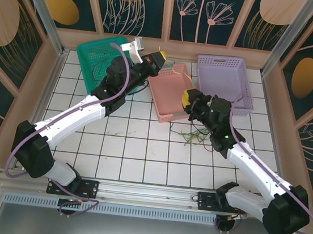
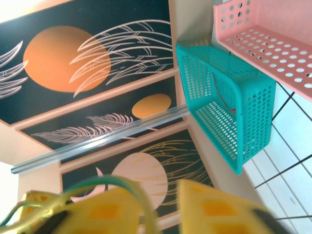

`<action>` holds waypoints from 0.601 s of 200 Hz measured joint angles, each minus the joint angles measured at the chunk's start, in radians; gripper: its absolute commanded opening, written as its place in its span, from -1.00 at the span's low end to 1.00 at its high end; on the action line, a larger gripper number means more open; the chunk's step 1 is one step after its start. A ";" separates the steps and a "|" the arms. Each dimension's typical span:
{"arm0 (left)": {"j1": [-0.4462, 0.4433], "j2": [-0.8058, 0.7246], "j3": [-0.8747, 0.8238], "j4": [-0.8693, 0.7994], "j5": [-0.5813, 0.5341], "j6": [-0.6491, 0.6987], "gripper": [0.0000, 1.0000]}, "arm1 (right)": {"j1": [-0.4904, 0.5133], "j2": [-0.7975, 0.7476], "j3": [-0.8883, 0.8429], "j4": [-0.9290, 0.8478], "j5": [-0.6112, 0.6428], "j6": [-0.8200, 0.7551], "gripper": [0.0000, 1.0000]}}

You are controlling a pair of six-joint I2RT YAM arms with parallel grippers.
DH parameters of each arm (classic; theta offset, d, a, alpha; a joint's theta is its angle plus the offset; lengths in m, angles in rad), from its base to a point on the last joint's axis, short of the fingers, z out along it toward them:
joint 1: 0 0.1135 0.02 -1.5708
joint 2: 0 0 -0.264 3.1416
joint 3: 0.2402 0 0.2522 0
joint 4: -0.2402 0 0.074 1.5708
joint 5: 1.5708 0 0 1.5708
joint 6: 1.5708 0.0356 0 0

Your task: Untangle the cables

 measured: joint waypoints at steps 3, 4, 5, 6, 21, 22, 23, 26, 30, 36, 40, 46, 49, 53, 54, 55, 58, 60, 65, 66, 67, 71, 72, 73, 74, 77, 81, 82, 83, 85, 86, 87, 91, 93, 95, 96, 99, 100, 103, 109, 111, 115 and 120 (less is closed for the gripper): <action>0.000 0.000 0.000 0.000 0.000 0.000 -1.00 | -0.004 0.002 0.000 0.000 0.000 0.006 -0.93; 0.000 0.000 0.000 0.000 0.000 0.000 -1.00 | -0.006 0.002 0.000 0.000 -0.002 0.001 -0.94; 0.000 0.000 0.000 0.000 0.000 0.000 -1.00 | -0.007 0.002 0.000 0.000 -0.002 -0.004 -0.98; 0.000 0.000 0.000 0.000 0.000 0.000 -1.00 | -0.010 0.003 0.001 0.000 -0.002 -0.009 -1.00; 0.000 0.000 0.000 0.000 0.001 0.000 -1.00 | -0.034 0.009 0.012 -0.014 -0.004 -0.023 -1.00; 0.000 0.000 0.000 0.000 0.001 0.000 -1.00 | -0.037 0.010 0.014 -0.016 -0.005 -0.027 -1.00; 0.000 0.000 0.000 0.000 0.000 0.000 -1.00 | -0.038 0.011 0.016 -0.018 -0.006 -0.029 -1.00; 0.000 0.000 0.000 -0.001 0.000 0.000 -1.00 | -0.042 0.012 0.023 -0.025 -0.009 -0.040 -1.00; 0.000 0.000 0.000 -0.001 0.000 0.001 -1.00 | -0.048 0.015 0.034 -0.037 -0.013 -0.051 -1.00; 0.000 0.000 0.000 -0.002 0.000 0.002 -1.00 | -0.056 0.021 0.055 -0.059 -0.027 -0.077 -1.00; 0.000 0.000 0.001 -0.003 -0.001 0.004 -1.00 | -0.060 0.025 0.069 -0.075 -0.037 -0.099 -1.00; 0.003 0.000 0.003 -0.005 -0.002 0.007 -1.00 | -0.066 0.033 0.097 -0.109 -0.056 -0.137 -1.00; 0.004 0.000 0.005 -0.009 0.000 0.009 -1.00 | -0.069 0.038 0.114 -0.127 -0.068 -0.158 -1.00; 0.008 0.000 0.010 -0.012 0.001 0.011 -1.00 | -0.072 0.049 0.141 -0.156 -0.084 -0.198 -1.00; 0.008 0.001 0.011 -0.013 0.001 0.011 -1.00 | -0.072 0.050 0.145 -0.161 -0.088 -0.205 -1.00; 0.010 0.001 0.013 -0.014 0.002 0.013 -1.00 | -0.074 0.054 0.155 -0.173 -0.093 -0.213 -1.00; 0.013 0.001 0.017 -0.016 0.004 0.013 -1.00 | -0.075 0.061 0.172 -0.190 -0.101 -0.234 -1.00; 0.016 0.002 0.020 -0.016 0.005 0.013 -1.00 | -0.075 0.068 0.187 -0.206 -0.111 -0.264 -1.00; 0.026 0.004 0.031 -0.016 0.011 0.015 -1.00 | -0.074 0.083 0.220 -0.245 -0.127 -0.311 -1.00; 0.027 0.005 0.032 -0.016 0.013 0.015 -1.00 | -0.073 0.087 0.230 -0.259 -0.134 -0.334 -1.00; 0.031 0.007 0.036 -0.016 0.014 0.016 -1.00 | -0.072 0.090 0.235 -0.264 -0.136 -0.344 -1.00; 0.039 0.009 0.047 -0.015 0.023 0.017 -1.00 | -0.068 0.102 0.262 -0.298 -0.146 -0.385 -1.00; 0.042 0.011 0.050 -0.015 0.025 0.017 -1.00 | -0.067 0.104 0.266 -0.305 -0.148 -0.397 -1.00; 0.046 0.014 0.055 -0.015 0.028 0.018 -1.00 | -0.066 0.106 0.270 -0.312 -0.151 -0.410 -1.00; 0.048 0.015 0.058 -0.015 0.029 0.018 -1.00 | -0.063 0.110 0.278 -0.322 -0.154 -0.430 -1.00; 0.055 0.018 0.069 -0.014 0.036 0.020 -1.00 | -0.058 0.117 0.293 -0.344 -0.160 -0.458 -1.00; 0.067 0.027 0.084 -0.011 0.046 0.021 -1.00 | -0.048 0.126 0.311 -0.373 -0.169 -0.518 -1.00; 0.069 0.029 0.087 -0.011 0.049 0.021 -1.00 | -0.046 0.127 0.313 -0.379 -0.171 -0.526 -1.00; 0.073 0.031 0.094 -0.010 0.054 0.022 -1.00 | -0.042 0.130 0.318 -0.390 -0.173 -0.539 -1.00; 0.077 0.035 0.101 -0.007 0.058 0.024 -1.00 | -0.037 0.132 0.322 -0.401 -0.176 -0.559 -1.00; 0.081 0.040 0.108 -0.007 0.063 0.024 -1.00 | -0.032 0.134 0.326 -0.412 -0.179 -0.582 -1.00; 0.083 0.042 0.111 -0.006 0.064 0.024 -1.00 | -0.030 0.135 0.328 -0.416 -0.180 -0.592 -1.00; 0.093 0.051 0.128 -0.003 0.076 0.026 -1.00 | -0.016 0.138 0.334 -0.446 -0.187 -0.639 -1.00; 0.099 0.059 0.139 0.000 0.084 0.028 -1.00 | -0.007 0.139 0.336 -0.460 -0.190 -0.668 -1.00; 0.103 0.063 0.146 0.000 0.090 0.028 -1.00 | -0.002 0.140 0.336 -0.469 -0.191 -0.684 -1.00; 0.105 0.065 0.149 0.001 0.093 0.028 -1.00 | 0.003 0.140 0.337 -0.480 -0.192 -0.698 -1.00; 0.112 0.075 0.163 0.003 0.105 0.029 -1.00 | 0.013 0.141 0.337 -0.498 -0.197 -0.731 -1.00; 0.116 0.080 0.169 0.004 0.111 0.030 -1.00 | 0.016 0.141 0.337 -0.503 -0.197 -0.740 -1.00; 0.121 0.089 0.181 0.006 0.124 0.031 -1.00 | 0.030 0.141 0.337 -0.524 -0.200 -0.776 -1.00; 0.129 0.106 0.199 0.006 0.145 0.032 -1.00 | 0.051 0.141 0.337 -0.558 -0.205 -0.838 -1.00; 0.131 0.113 0.205 0.006 0.155 0.032 -1.00 | 0.058 0.141 0.336 -0.568 -0.206 -0.855 -1.00; 0.135 0.128 0.217 0.003 0.172 0.035 -1.00 | 0.072 0.141 0.336 -0.586 -0.208 -0.898 -1.00; 0.137 0.143 0.231 0.001 0.192 0.039 -1.00 | 0.086 0.141 0.336 -0.606 -0.208 -0.943 -1.00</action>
